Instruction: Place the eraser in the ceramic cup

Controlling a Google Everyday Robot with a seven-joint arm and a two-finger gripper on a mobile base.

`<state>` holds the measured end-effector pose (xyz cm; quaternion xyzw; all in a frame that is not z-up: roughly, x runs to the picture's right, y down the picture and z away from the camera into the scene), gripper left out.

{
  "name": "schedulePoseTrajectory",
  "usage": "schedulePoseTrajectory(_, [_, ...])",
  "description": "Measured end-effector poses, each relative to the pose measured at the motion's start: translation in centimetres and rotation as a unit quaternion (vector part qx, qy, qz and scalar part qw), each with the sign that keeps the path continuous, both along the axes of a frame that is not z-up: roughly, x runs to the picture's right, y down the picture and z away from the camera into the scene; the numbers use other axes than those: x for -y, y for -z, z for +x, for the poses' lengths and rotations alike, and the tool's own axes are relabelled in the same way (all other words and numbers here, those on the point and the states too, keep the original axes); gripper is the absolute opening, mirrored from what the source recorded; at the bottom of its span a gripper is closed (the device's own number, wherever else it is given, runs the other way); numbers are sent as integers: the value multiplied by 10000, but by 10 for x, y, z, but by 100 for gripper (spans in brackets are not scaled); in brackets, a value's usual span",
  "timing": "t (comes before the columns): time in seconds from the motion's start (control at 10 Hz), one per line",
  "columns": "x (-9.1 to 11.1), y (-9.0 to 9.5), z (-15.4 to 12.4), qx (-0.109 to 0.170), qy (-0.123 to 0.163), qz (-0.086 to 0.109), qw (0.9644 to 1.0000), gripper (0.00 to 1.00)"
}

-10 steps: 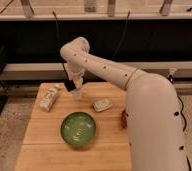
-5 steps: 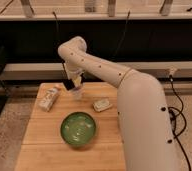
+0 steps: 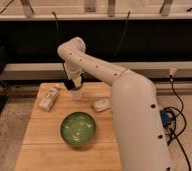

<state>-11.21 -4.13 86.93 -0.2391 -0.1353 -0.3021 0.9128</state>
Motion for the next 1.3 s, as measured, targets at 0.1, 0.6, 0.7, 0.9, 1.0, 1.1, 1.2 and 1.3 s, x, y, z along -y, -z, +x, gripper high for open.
schedulePoseTrajectory(0.1, [0, -1, 0, 2, 3, -1, 10000, 66])
schedulePoseTrajectory(0.6, [2, -1, 3, 32, -2, -2, 10000, 80])
schedulePoseTrajectory(0.7, [2, 0, 5, 36, -12, -4, 10000, 80])
schedulePoseTrajectory(0.9, [5, 5, 9, 101, -85, 23, 9999, 80])
schedulePoseTrajectory(1.0, [7, 7, 11, 105, -110, 33, 9999, 80])
schedulePoseTrajectory(1.1, [7, 7, 9, 86, -101, 25, 9999, 80])
schedulePoseTrajectory(1.2, [4, 6, 2, 89, -92, 5, 9999, 80])
schedulePoseTrajectory(1.3, [4, 5, 6, 68, -113, 6, 9999, 80])
